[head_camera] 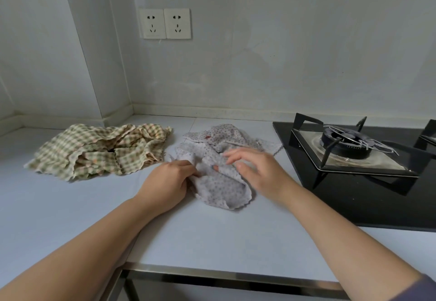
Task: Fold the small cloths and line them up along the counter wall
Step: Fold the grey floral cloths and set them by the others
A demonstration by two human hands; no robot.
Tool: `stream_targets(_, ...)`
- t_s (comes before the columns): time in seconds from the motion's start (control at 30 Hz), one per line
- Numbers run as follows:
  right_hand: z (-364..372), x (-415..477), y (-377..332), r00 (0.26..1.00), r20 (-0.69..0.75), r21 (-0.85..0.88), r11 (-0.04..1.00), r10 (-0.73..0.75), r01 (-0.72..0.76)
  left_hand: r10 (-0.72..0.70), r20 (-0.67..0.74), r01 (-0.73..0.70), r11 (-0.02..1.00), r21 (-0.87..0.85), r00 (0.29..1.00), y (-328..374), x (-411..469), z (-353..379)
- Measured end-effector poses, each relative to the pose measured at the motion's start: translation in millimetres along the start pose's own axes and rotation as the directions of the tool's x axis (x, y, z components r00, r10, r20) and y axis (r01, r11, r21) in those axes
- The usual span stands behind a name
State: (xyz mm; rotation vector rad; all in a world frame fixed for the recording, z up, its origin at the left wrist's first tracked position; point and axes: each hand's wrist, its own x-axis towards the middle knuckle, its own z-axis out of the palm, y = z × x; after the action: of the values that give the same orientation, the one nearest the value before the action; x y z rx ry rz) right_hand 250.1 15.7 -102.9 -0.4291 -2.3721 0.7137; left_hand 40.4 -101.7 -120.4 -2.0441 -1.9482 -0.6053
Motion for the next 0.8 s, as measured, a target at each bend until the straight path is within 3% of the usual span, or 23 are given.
stream_targets(0.07,7.5,-1.0,-0.2,0.977,0.209,-0.045,0.999,0.037,-0.028,0.030,0.021,-0.029,0.999,-0.038,0.999,1.8,-0.2,-2.3)
stream_targets(0.13,13.3,0.5,4.6,0.964,0.255,-0.305,0.952,0.081,0.001,-0.010,0.032,0.009,1.000,0.004,0.999,3.4,-1.3,-2.2)
stream_targets(0.2,8.9,4.8,1.5,0.981,0.171,-0.522,0.853,0.091,0.012,-0.136,0.045,0.129,0.983,0.128,0.990,4.6,-3.0,1.0)
stream_targets(0.3,-4.8,5.0,-4.5,0.992,0.007,-0.627,0.773,0.123,-0.091,-0.179,-0.025,0.180,0.954,0.240,0.984,4.6,-3.6,4.8)
stream_targets(0.4,-7.2,-0.9,-8.0,0.993,0.001,-0.635,0.767,0.115,-0.088,-0.018,-0.098,0.027,0.995,0.091,0.995,9.1,-2.6,-2.2)
stream_targets(0.47,-5.7,-2.1,-5.8,0.992,0.080,-0.518,0.855,0.096,-0.041,0.148,-0.056,-0.151,0.987,-0.047,0.987,21.0,-2.4,-9.3)
stream_targets(0.53,-3.9,-0.1,-5.9,0.984,0.131,-0.383,0.922,0.120,-0.061,0.238,0.032,-0.233,0.967,-0.105,0.971,28.0,-3.1,-5.6)
stream_targets(0.6,-2.2,0.8,-9.4,0.986,0.096,-0.453,0.888,0.138,-0.080,0.189,0.105,-0.180,0.979,-0.091,0.976,26.7,-2.5,2.2)
stream_targets(0.7,-4.5,1.7,-10.8,0.971,-0.088,-0.687,0.692,0.224,-0.222,-0.042,0.130,0.037,0.999,0.041,0.991,18.7,-1.7,3.5)
stream_targets(0.8,-9.0,1.4,-9.9,0.919,-0.203,-0.732,0.571,0.337,-0.371,-0.175,0.140,0.155,0.978,0.139,0.975,16.0,-4.4,0.2)
